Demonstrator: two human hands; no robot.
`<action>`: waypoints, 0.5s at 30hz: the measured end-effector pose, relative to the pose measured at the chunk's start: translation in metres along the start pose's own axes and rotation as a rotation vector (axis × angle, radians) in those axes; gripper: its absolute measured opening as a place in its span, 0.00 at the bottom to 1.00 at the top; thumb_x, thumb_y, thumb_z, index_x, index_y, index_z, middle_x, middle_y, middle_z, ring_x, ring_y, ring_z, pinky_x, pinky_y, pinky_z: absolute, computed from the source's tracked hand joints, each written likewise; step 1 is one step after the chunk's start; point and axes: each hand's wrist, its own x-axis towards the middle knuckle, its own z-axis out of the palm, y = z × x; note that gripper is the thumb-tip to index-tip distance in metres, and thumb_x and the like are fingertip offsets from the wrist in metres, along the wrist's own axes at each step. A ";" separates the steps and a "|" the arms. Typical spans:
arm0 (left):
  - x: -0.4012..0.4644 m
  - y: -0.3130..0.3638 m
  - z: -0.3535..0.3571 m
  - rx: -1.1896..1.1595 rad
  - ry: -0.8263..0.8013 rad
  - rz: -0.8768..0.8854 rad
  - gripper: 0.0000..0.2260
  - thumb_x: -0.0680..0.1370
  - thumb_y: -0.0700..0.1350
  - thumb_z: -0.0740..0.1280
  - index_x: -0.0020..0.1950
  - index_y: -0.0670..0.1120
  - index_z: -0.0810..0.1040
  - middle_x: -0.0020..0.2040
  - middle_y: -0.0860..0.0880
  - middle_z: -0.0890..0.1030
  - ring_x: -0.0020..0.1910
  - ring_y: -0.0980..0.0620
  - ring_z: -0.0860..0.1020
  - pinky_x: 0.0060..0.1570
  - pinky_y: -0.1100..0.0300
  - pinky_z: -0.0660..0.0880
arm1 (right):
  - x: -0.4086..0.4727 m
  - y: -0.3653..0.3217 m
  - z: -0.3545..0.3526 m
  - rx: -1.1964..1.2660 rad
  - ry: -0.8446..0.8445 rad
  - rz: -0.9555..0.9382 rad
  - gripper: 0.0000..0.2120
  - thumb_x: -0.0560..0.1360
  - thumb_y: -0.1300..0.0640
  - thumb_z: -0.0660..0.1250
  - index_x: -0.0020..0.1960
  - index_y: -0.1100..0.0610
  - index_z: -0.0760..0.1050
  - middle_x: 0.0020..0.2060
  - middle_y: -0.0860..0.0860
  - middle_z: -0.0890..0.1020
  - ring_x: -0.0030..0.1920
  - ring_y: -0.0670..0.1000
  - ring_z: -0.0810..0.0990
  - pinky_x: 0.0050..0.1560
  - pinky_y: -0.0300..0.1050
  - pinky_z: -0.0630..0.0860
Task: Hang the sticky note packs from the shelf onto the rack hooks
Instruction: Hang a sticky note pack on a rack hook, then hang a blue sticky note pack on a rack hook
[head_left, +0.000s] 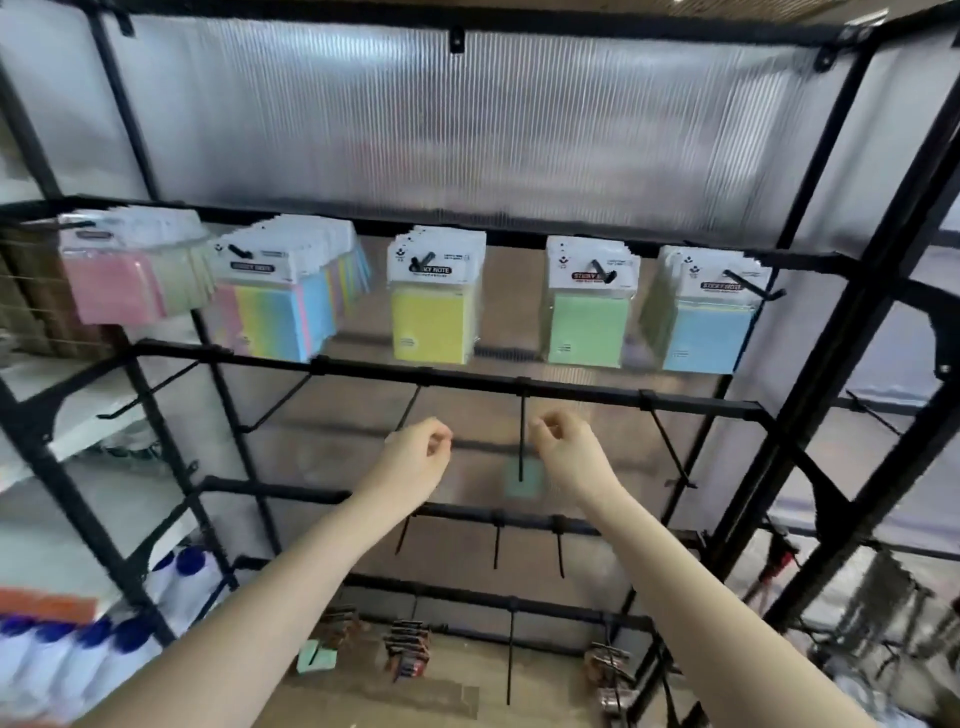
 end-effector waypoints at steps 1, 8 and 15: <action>-0.010 -0.009 -0.011 0.033 0.027 -0.021 0.09 0.81 0.45 0.59 0.58 0.48 0.77 0.56 0.51 0.79 0.54 0.54 0.76 0.52 0.58 0.74 | -0.004 -0.008 0.010 -0.035 -0.035 -0.040 0.14 0.81 0.51 0.58 0.60 0.58 0.73 0.48 0.49 0.78 0.48 0.48 0.76 0.41 0.37 0.71; -0.058 -0.071 -0.082 0.108 0.178 -0.155 0.10 0.81 0.45 0.60 0.60 0.47 0.75 0.57 0.49 0.79 0.55 0.50 0.77 0.53 0.51 0.76 | -0.028 -0.076 0.093 -0.200 -0.229 -0.267 0.12 0.81 0.53 0.59 0.56 0.61 0.73 0.49 0.57 0.80 0.49 0.56 0.78 0.49 0.49 0.75; -0.099 -0.148 -0.163 0.162 0.236 -0.256 0.10 0.80 0.45 0.60 0.61 0.47 0.74 0.55 0.50 0.80 0.52 0.52 0.78 0.53 0.53 0.76 | -0.051 -0.145 0.206 -0.235 -0.334 -0.413 0.11 0.80 0.55 0.60 0.54 0.61 0.74 0.50 0.56 0.81 0.51 0.56 0.78 0.48 0.45 0.72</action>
